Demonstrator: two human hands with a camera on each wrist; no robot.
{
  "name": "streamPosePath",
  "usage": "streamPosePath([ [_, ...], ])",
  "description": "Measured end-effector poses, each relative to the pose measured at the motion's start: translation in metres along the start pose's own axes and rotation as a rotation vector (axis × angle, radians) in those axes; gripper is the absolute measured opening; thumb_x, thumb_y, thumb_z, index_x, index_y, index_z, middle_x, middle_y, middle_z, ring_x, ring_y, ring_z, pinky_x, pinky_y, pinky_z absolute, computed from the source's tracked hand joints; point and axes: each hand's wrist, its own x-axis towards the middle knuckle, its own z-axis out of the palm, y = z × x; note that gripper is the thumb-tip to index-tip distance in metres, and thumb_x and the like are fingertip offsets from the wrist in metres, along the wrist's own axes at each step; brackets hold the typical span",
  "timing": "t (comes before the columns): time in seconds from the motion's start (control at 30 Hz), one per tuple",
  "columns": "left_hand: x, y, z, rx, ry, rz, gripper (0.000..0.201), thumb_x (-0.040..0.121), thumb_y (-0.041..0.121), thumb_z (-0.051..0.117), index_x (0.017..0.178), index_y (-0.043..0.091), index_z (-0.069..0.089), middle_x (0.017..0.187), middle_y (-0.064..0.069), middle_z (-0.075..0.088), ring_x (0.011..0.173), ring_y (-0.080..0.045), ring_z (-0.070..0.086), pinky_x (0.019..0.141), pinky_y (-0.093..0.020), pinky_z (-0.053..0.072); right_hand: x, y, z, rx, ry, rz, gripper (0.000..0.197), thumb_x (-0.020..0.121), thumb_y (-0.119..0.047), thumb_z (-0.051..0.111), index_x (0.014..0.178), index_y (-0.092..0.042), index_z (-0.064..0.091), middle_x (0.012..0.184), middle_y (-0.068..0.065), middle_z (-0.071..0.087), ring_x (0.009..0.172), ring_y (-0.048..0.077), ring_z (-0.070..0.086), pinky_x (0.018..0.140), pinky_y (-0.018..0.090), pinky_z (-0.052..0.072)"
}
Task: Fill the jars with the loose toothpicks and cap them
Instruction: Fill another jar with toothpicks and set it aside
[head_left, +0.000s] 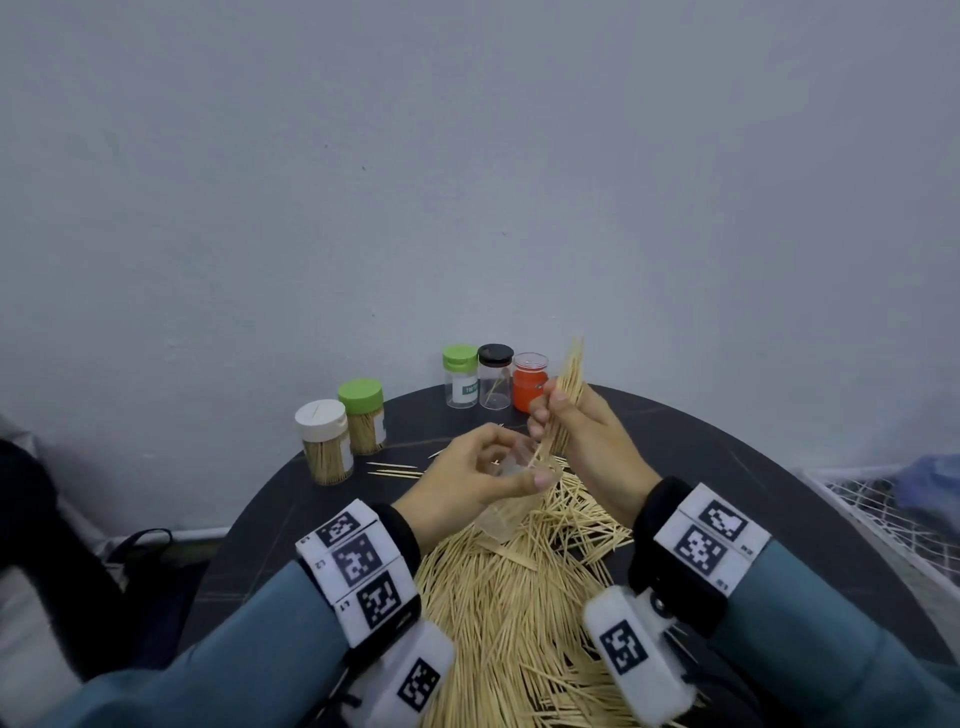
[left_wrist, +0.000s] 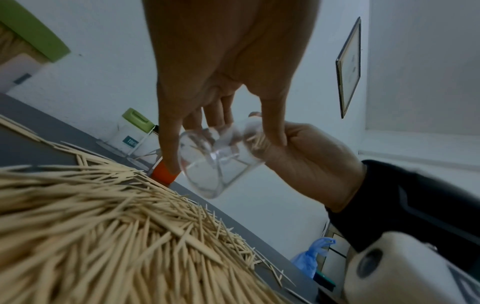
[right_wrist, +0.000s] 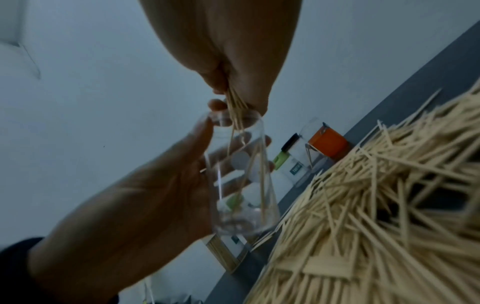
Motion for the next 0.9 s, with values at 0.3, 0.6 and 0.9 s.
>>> streamPosePath([
  [0.3, -0.002, 0.004, -0.001, -0.029, 0.005, 0.025, 0.072, 0.051, 0.056, 0.077, 0.111, 0.022, 0.059, 0.112, -0.002, 0.067, 0.108, -0.015, 0.061, 0.099, -0.037, 0.047, -0.007, 0.004, 0.003, 0.042, 0.033, -0.025, 0.021, 0.102, -0.016, 0.03, 0.097, -0.015, 0.05, 0.086, -0.001, 0.072, 0.091, 0.015, 0.067, 0.088, 0.033, 0.051],
  [0.6, -0.005, 0.013, -0.001, -0.065, 0.03, 0.082, 0.056, 0.065, 0.035, 0.074, 0.114, 0.013, 0.06, 0.111, -0.006, 0.067, 0.105, -0.018, 0.062, 0.099, -0.038, 0.048, -0.012, 0.011, 0.006, -0.072, 0.007, 0.052, 0.032, 0.101, -0.017, 0.034, 0.117, -0.005, 0.059, 0.117, 0.0, 0.066, 0.115, 0.014, 0.058, 0.102, 0.032, 0.043],
  [0.9, -0.006, 0.014, -0.005, -0.088, 0.028, 0.083, 0.057, 0.065, 0.039, 0.073, 0.117, 0.022, 0.059, 0.112, -0.001, 0.067, 0.107, -0.014, 0.062, 0.096, -0.034, 0.049, -0.009, 0.014, -0.001, -0.149, -0.11, 0.09, 0.01, 0.093, -0.024, 0.049, 0.087, -0.017, 0.053, 0.12, 0.01, 0.062, 0.118, 0.025, 0.054, 0.109, 0.049, 0.031],
])
